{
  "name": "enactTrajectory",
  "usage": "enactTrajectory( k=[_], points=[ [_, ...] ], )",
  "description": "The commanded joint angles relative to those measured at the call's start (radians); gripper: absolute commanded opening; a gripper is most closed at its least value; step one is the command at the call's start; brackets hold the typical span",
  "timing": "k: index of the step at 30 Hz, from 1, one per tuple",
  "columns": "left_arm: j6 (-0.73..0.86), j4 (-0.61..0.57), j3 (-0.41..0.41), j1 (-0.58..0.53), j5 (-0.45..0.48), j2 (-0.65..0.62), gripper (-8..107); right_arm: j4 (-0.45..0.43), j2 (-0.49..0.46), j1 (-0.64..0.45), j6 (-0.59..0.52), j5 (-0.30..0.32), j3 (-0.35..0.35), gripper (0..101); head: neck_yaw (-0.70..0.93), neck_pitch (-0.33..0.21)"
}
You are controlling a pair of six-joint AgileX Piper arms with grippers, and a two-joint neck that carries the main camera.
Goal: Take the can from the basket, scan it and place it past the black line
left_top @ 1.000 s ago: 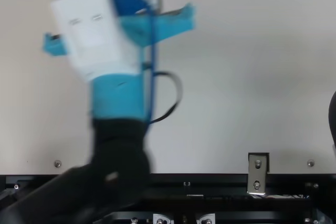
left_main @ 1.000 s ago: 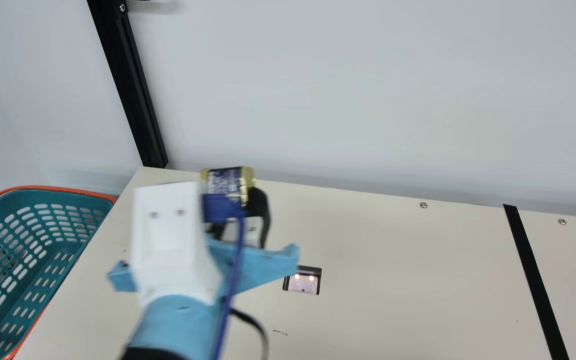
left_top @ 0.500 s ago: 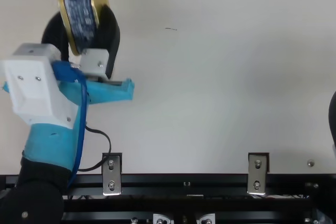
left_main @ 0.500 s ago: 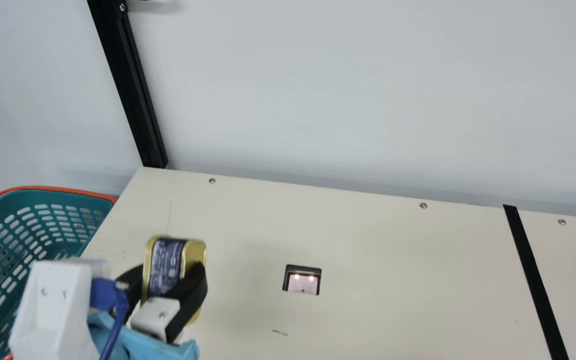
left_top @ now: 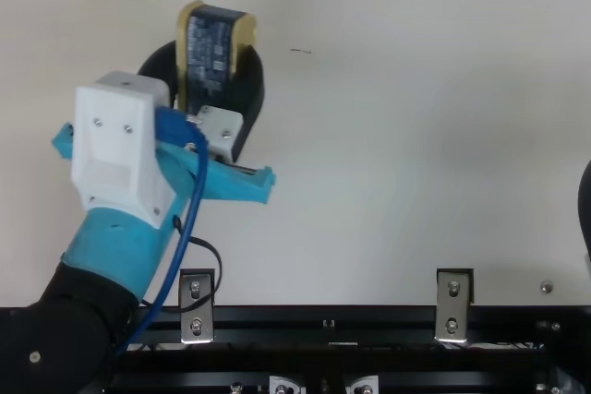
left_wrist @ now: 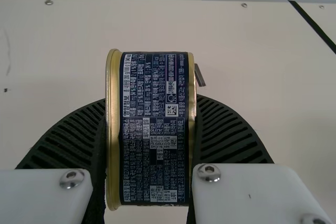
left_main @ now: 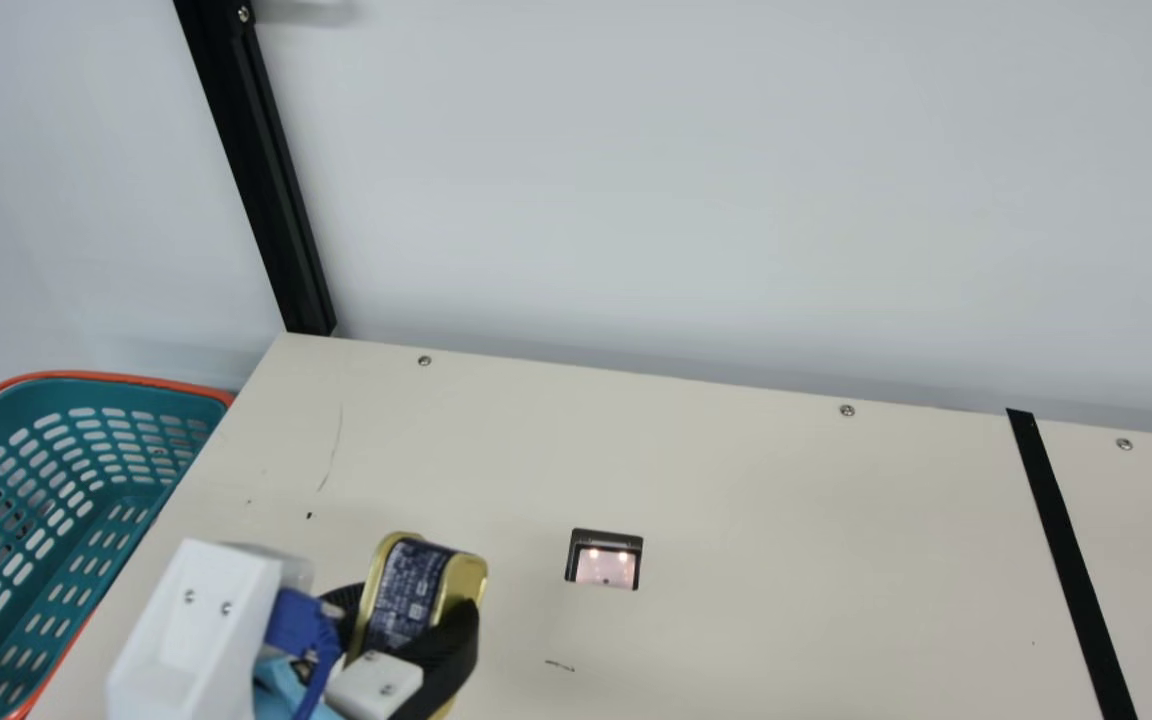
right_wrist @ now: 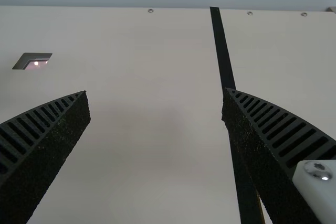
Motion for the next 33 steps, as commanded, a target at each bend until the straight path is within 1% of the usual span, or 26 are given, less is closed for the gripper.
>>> enactTrajectory(
  k=[1, 8, 19, 26, 33],
  points=[
    [0.181, -0.107, -0.019, 0.004, -0.020, 0.005, 10, 0.000, 0.000, 0.000, 0.000, 0.000, 0.000, 101, -0.008, -0.037],
    [0.476, -0.307, -0.079, -0.008, -0.013, 0.008, 10, 0.000, 0.000, 0.000, 0.000, 0.000, 0.000, 101, -0.008, -0.037],
    [0.911, -0.590, -0.166, -0.031, 0.048, 0.010, 10, 0.000, 0.000, 0.000, 0.000, 0.000, 0.000, 101, -0.008, -0.037],
    [1.148, -0.740, -0.210, -0.025, 0.077, 0.031, 10, 0.000, 0.000, 0.000, 0.000, 0.000, 0.000, 101, -0.008, -0.037],
    [1.337, -0.824, -0.230, -0.003, 0.070, 0.057, 10, 0.000, 0.000, 0.000, 0.000, 0.000, 0.000, 101, -0.008, -0.037]
  ],
)
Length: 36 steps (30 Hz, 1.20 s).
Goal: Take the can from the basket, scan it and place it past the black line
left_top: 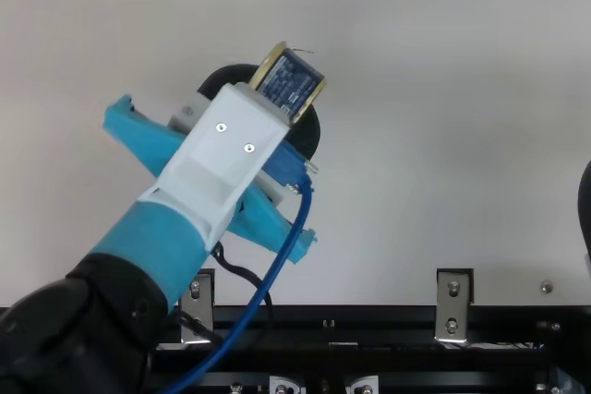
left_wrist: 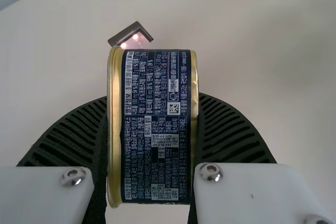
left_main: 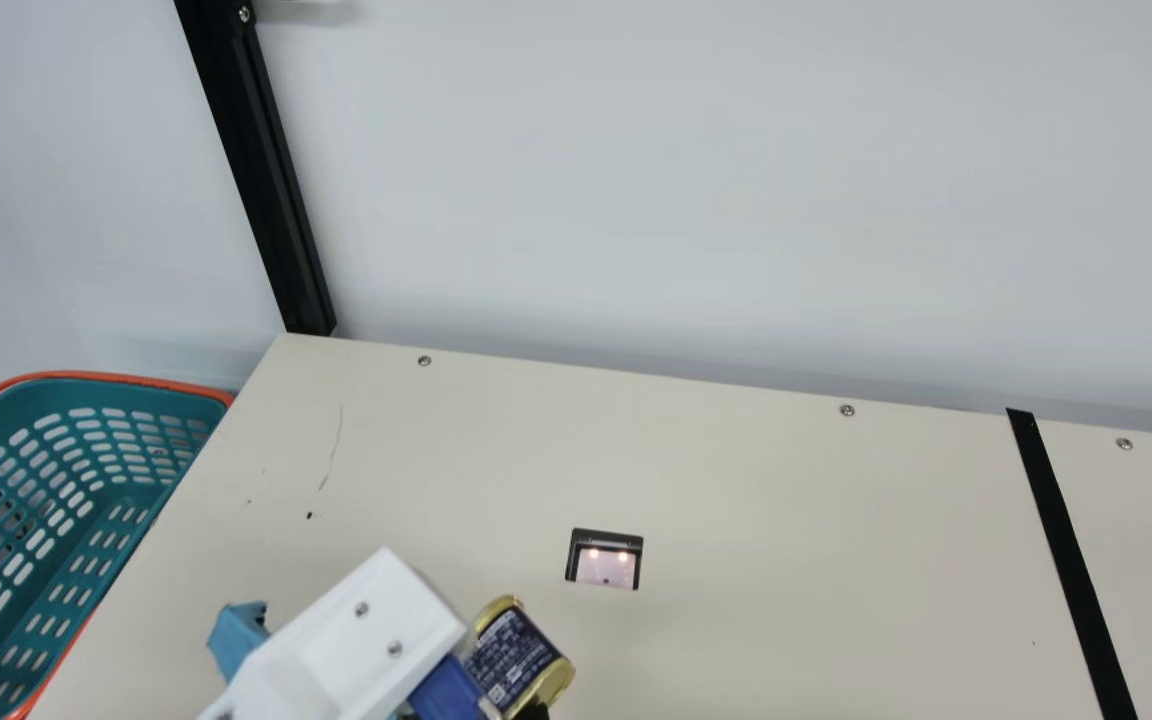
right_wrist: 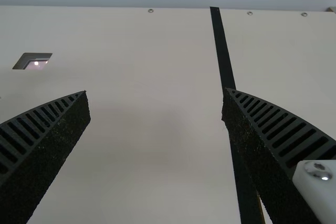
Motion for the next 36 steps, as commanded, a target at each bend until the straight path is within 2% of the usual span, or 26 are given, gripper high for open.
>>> enactTrajectory(
  k=[1, 18, 36],
  points=[
    [0.111, -0.029, 0.000, 0.006, -0.008, 0.007, 10, 0.000, 0.000, 0.000, 0.000, 0.000, 0.000, 101, -0.013, -0.037],
    [0.520, -0.252, -0.002, 0.017, -0.021, 0.083, 10, 0.000, 0.000, 0.000, 0.000, 0.000, 0.000, 101, -0.013, -0.037],
    [0.723, -0.336, 0.015, 0.015, -0.136, 0.190, 10, 0.000, 0.000, 0.000, 0.000, 0.000, 0.000, 101, -0.013, -0.037]
  ],
)
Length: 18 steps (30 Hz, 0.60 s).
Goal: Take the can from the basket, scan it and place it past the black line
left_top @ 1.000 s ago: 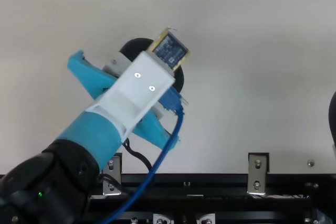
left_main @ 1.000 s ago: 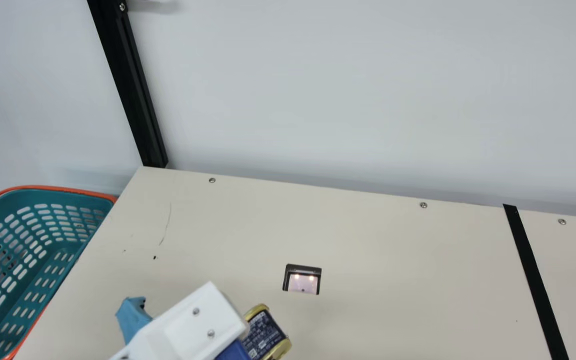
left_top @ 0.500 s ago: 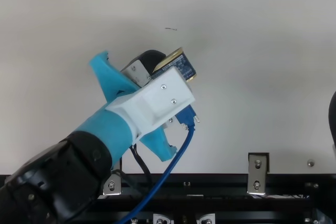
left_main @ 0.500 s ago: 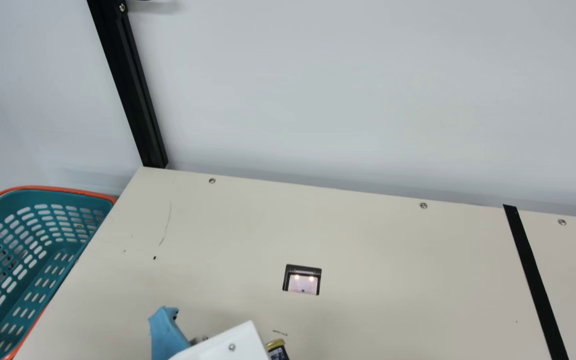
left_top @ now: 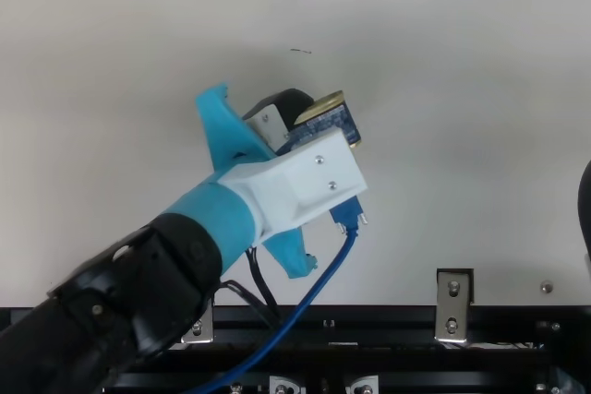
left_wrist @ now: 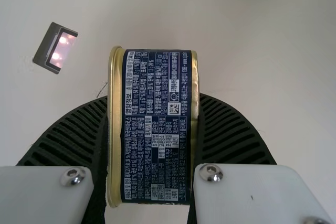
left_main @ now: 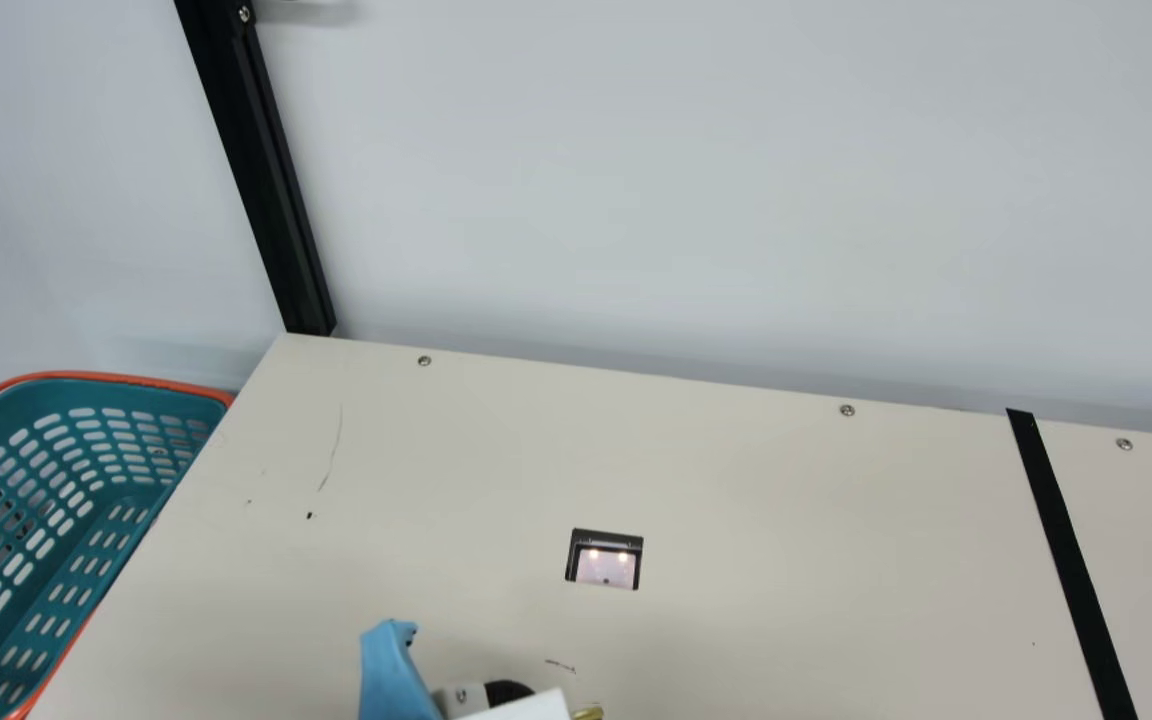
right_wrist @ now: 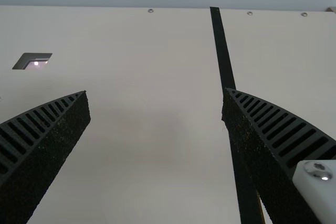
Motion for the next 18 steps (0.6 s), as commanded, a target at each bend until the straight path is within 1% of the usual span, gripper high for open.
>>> enactTrajectory(
  k=[1, 9, 18],
  points=[
    [0.015, -0.008, 0.002, -0.004, -0.010, 0.013, 10, 0.000, 0.000, 0.000, 0.000, 0.000, 0.000, 101, -0.008, -0.037],
    [0.050, -0.033, 0.005, -0.030, -0.050, 0.060, 10, 0.000, 0.000, 0.000, 0.000, 0.000, 0.000, 101, -0.008, -0.037],
    [0.054, -0.038, 0.006, -0.058, -0.092, 0.106, 10, 0.000, 0.000, 0.000, 0.000, 0.000, 0.000, 101, -0.008, -0.037]
  ],
)
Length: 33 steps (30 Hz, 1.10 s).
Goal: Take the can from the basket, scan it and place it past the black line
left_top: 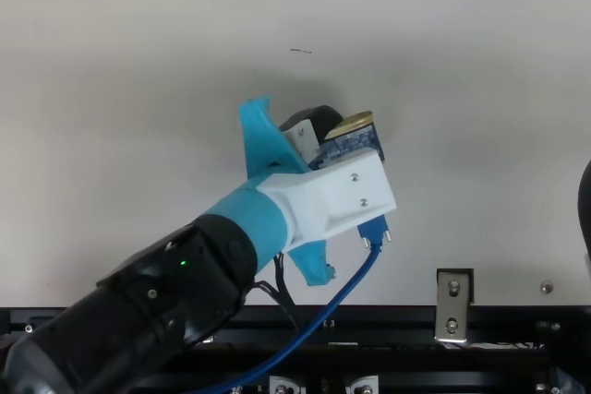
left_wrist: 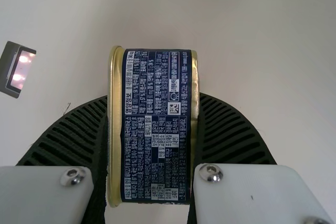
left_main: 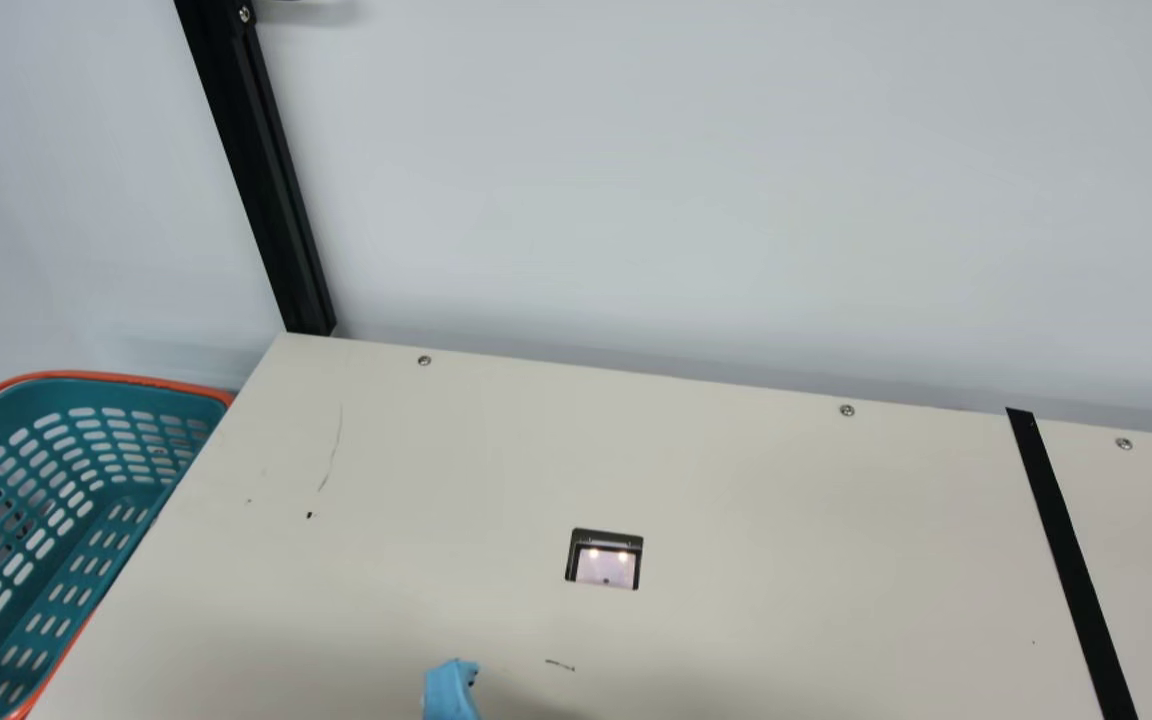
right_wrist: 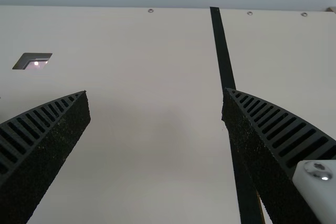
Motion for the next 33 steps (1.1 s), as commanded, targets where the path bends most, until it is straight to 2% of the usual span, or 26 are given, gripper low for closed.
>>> enactTrajectory(
  k=[1, 12, 13, 16, 17, 18, 19, 33],
  points=[
    [-0.002, 0.002, -0.001, -0.003, -0.010, 0.010, 10, 0.000, 0.000, 0.000, 0.000, 0.000, 0.000, 101, -0.008, -0.037],
    [-0.026, 0.009, -0.013, -0.026, -0.051, 0.059, 10, 0.000, 0.000, 0.000, 0.000, 0.000, 0.000, 101, -0.008, -0.037],
    [-0.029, 0.012, -0.014, -0.027, -0.053, 0.061, 14, 0.000, 0.000, 0.000, 0.000, 0.000, 0.000, 101, -0.008, -0.037],
    [-0.046, 0.023, -0.016, -0.030, -0.057, 0.067, 34, 0.000, 0.000, 0.000, 0.000, 0.000, 0.000, 101, -0.008, -0.037],
    [-0.053, 0.028, -0.016, -0.030, -0.058, 0.068, 47, 0.000, 0.000, 0.000, 0.000, 0.000, 0.000, 101, -0.008, -0.037],
    [-0.062, 0.035, -0.016, -0.031, -0.058, 0.069, 77, 0.000, 0.000, 0.000, 0.000, 0.000, 0.000, 101, -0.008, -0.037],
    [-0.069, 0.040, -0.017, -0.031, -0.059, 0.070, 90, 0.000, 0.000, 0.000, 0.000, 0.000, 0.000, 101, -0.008, -0.037],
    [-0.231, 0.157, -0.029, -0.034, -0.047, 0.037, 90, 0.000, 0.000, 0.000, 0.000, 0.000, 0.000, 101, -0.008, -0.037]
  ],
)
